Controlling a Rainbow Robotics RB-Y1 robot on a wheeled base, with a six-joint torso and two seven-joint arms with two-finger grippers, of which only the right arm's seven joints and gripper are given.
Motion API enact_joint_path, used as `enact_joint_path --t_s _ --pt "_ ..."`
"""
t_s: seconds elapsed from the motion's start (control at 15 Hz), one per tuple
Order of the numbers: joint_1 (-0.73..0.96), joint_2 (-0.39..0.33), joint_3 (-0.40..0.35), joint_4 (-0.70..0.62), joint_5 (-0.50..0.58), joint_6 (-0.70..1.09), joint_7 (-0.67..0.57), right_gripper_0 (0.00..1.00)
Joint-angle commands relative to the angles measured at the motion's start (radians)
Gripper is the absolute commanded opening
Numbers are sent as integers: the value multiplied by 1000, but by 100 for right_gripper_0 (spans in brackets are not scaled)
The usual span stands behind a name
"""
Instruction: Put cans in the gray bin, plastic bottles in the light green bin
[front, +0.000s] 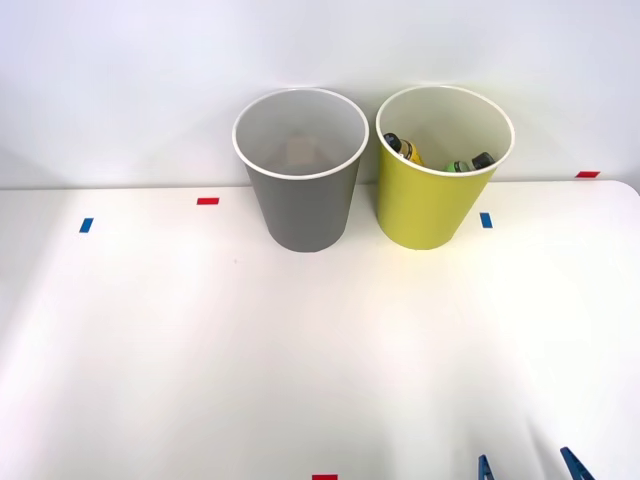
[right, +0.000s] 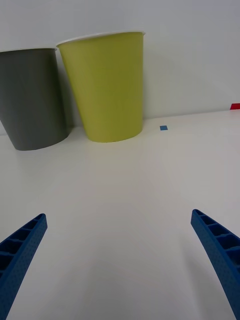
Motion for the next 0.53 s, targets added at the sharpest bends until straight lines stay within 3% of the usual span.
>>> enact_joint_path --t_s 0.07,0.53 --pt "0 0 0 0 0 0 0 100" --pt "0 0 0 0 0 0 0 100"
